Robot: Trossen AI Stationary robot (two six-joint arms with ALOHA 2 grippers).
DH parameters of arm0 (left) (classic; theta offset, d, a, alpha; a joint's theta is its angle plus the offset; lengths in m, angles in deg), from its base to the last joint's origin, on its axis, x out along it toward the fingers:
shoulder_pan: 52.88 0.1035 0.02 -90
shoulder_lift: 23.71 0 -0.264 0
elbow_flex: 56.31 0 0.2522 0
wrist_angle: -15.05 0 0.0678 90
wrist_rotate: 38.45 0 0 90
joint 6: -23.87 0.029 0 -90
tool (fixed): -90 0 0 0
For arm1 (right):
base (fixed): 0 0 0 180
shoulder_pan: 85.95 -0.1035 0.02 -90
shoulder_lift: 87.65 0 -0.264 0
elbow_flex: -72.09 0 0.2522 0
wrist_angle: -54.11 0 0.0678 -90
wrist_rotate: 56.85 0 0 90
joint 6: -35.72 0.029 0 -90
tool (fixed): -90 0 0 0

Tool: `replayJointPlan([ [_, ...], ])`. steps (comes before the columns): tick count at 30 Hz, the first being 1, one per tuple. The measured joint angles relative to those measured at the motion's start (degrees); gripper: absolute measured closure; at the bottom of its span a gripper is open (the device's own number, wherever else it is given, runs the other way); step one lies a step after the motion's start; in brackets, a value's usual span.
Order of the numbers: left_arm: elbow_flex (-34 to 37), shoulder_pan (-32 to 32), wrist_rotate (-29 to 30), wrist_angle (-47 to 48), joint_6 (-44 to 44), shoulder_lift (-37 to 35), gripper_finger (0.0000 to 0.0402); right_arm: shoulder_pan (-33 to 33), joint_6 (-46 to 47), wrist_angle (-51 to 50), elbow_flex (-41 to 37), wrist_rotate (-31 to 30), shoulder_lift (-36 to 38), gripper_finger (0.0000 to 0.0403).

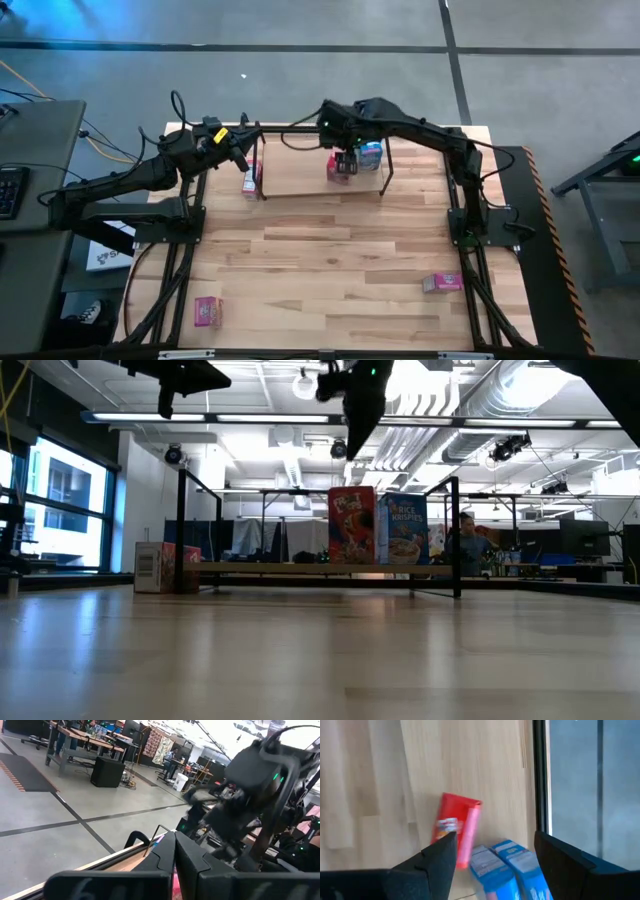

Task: Stack cereal on shelf
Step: Put the top red cereal box on the shelf

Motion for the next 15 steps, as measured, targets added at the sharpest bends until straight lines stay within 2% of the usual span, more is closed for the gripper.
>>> replayJointPlan([
  [4, 0.0, 0.0, 0.0, 0.1, 0.0, 0.0, 0.0402, 0.0, 3.5, -6.3, 5.9, 4.6, 0.2, 0.0169],
  [7, 0.0, 0.0, 0.0, 0.1, 0.0, 0.0, 0.0402, 0.0, 6.9, -9.5, 6.4, 7.9, 1.5, 0.0198],
  [11, 0.0, 0.0, 0.1, 0.3, 0.6, 0.0, 0.0402, -1.0, 10.9, -9.7, 1.2, 11.8, 5.8, 0.0282],
  [15, 0.0, 0.0, 0.2, 0.3, 0.9, 0.0, 0.0402, -3.3, 15.3, -1.8, -11.0, 13.9, 12.9, 0.0383],
])
